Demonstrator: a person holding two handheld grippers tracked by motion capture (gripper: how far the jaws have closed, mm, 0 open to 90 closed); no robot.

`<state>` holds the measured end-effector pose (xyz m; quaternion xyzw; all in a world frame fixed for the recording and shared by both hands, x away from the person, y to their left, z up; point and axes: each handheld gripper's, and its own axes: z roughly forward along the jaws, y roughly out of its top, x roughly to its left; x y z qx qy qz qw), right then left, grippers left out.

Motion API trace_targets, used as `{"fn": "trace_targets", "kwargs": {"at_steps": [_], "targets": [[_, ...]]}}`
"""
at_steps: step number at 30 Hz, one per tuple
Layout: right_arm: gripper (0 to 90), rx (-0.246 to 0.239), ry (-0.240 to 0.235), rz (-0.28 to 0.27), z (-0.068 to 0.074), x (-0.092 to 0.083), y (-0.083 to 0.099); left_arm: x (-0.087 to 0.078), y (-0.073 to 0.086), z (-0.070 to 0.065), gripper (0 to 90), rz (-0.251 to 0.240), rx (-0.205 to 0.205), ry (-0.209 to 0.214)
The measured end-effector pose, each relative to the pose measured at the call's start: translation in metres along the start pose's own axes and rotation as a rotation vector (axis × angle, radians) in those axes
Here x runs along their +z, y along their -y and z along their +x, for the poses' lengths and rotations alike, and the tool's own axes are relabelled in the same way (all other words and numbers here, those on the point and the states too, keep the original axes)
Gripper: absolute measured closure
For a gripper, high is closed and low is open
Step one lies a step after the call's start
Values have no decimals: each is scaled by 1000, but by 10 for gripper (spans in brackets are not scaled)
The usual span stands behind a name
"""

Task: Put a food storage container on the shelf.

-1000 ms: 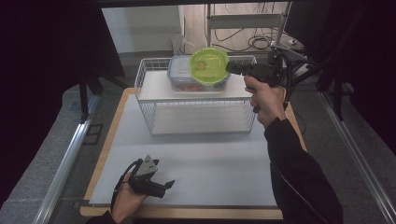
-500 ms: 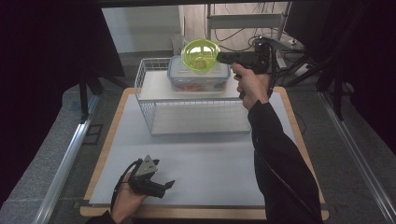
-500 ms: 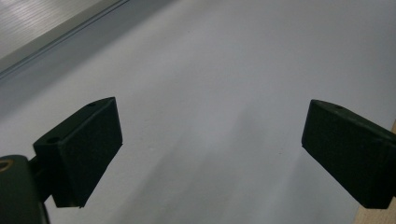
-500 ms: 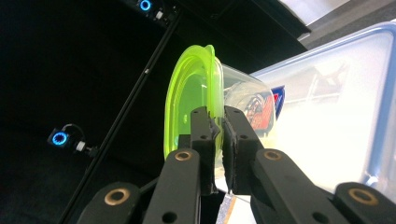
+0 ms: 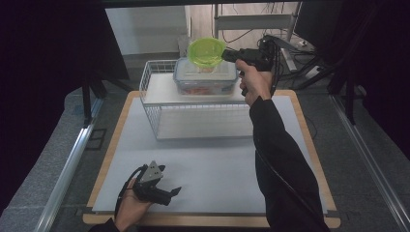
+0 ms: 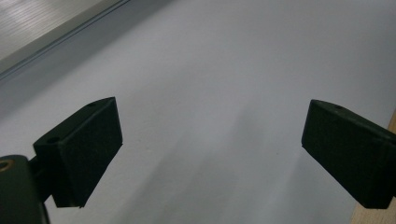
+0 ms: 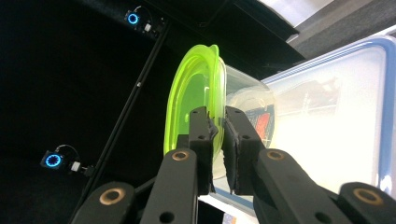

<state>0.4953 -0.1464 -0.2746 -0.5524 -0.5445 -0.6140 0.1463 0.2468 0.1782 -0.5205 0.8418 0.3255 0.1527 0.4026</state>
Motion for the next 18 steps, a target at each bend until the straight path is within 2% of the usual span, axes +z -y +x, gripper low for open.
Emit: {"fn": "trace_targets", "kwargs": {"at_steps": [10,13,18], "targets": [[726,3,1,8,-2,6,-1,0,0,0,51,1,6,-1],[661,-23,10,4,0,7,-1,0,0,0,51,-1,5,-1],[511,-102,29,-8,5,5,-2,0,0,0,51,0,7,-1]]}}
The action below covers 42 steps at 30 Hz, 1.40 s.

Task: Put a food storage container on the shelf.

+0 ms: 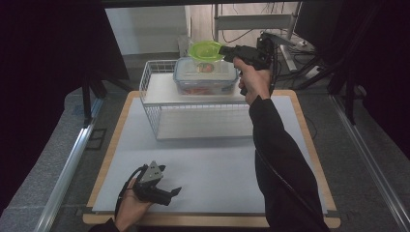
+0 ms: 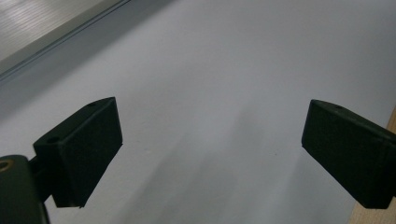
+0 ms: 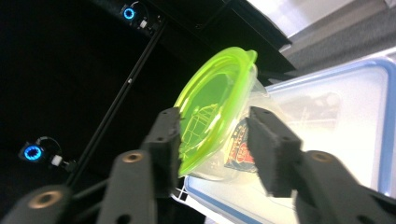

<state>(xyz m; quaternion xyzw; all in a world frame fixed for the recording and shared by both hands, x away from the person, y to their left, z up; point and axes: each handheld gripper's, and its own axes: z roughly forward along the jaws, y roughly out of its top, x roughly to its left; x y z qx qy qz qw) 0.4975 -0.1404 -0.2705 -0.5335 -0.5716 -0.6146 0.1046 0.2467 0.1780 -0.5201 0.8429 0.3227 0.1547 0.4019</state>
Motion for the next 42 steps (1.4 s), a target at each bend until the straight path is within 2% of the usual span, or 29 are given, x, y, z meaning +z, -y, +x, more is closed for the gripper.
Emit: {"fn": "trace_targets", "kwargs": {"at_steps": [3,8,11,13,16,23,32,42], "targets": [[423,-55,5,12,4,-2,0,0,0,0,51,0,-3,2],[326,-125,-30,54,5,-7,3,0,0,-1,51,1,-1,2],[282,-198,-14,64,6,-12,7,1,0,-1,51,2,2,0],[248,-231,-7,72,6,-16,10,1,0,-1,50,5,3,-1],[224,-279,9,73,5,-22,16,1,0,-1,50,4,3,-1],[169,-384,45,116,1,-34,35,1,0,-1,50,-2,0,0],[133,-462,46,147,-2,-43,62,0,0,0,43,-30,-24,18],[107,-573,83,165,-5,-61,91,0,1,1,34,-46,-28,24]]}}
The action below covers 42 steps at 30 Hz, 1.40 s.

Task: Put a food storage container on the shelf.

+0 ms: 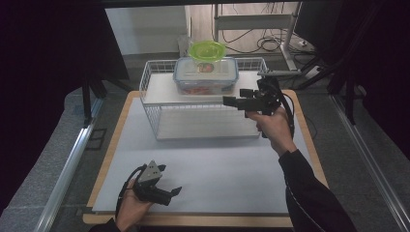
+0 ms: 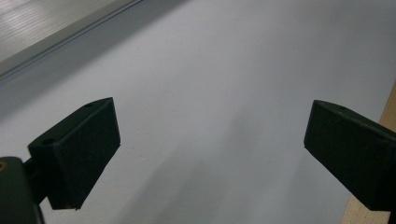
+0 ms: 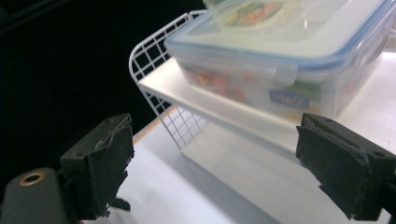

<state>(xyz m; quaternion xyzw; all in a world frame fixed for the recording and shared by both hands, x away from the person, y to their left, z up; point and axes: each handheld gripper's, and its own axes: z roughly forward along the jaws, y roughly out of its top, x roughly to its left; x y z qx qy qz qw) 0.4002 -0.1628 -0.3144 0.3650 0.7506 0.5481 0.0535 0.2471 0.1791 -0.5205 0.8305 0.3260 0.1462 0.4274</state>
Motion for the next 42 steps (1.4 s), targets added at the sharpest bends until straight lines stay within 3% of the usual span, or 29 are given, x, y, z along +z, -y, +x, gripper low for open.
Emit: {"fn": "trace_targets", "kwargs": {"at_steps": [10,25,35,42], "targets": [[79,-67,12,34,5,-12,49,0,0,0,32,0,0,-4],[26,-212,86,61,4,-37,128,1,0,-1,32,2,0,-2],[18,-247,158,119,-8,-38,188,3,1,-2,33,18,21,-2],[18,-205,147,219,-16,-33,226,4,2,-2,32,19,26,0]]}}
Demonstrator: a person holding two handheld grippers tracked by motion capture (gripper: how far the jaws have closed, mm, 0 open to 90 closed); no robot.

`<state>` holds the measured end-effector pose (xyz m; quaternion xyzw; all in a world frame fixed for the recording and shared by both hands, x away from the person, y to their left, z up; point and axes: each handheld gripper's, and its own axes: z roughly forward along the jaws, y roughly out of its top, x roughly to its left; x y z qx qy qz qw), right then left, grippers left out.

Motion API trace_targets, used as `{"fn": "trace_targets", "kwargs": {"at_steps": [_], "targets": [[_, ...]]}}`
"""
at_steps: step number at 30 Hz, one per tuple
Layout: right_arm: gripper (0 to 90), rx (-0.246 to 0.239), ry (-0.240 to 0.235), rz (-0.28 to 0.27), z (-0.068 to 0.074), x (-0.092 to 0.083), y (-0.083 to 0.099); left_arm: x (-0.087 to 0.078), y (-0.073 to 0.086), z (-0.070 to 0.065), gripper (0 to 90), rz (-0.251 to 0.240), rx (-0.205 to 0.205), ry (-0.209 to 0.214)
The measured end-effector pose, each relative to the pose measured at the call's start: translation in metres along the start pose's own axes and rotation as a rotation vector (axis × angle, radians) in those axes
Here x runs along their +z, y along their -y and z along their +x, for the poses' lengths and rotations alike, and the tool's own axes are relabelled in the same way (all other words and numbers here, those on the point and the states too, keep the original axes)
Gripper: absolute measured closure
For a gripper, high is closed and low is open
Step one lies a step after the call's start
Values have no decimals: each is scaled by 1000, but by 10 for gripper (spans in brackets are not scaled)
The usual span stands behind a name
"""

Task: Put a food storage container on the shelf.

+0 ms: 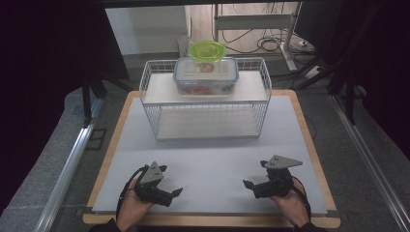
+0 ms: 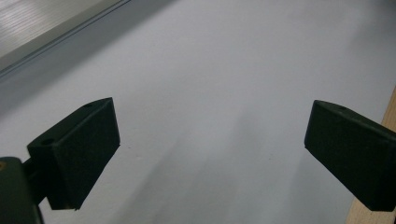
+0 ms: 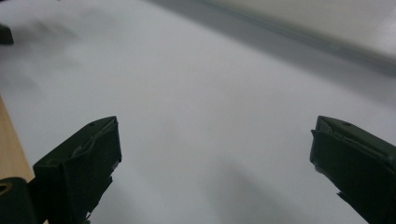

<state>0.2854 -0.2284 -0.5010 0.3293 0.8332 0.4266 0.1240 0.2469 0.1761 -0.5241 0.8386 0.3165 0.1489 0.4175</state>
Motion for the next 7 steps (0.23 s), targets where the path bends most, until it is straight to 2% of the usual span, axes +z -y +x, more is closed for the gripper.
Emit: {"fn": "trace_targets", "kwargs": {"at_steps": [2,7], "targets": [[19,4,-1,28,0,3,3,0,0,0,32,1,-1,1],[26,-8,41,42,1,6,4,1,0,0,34,6,-1,-1]]}}
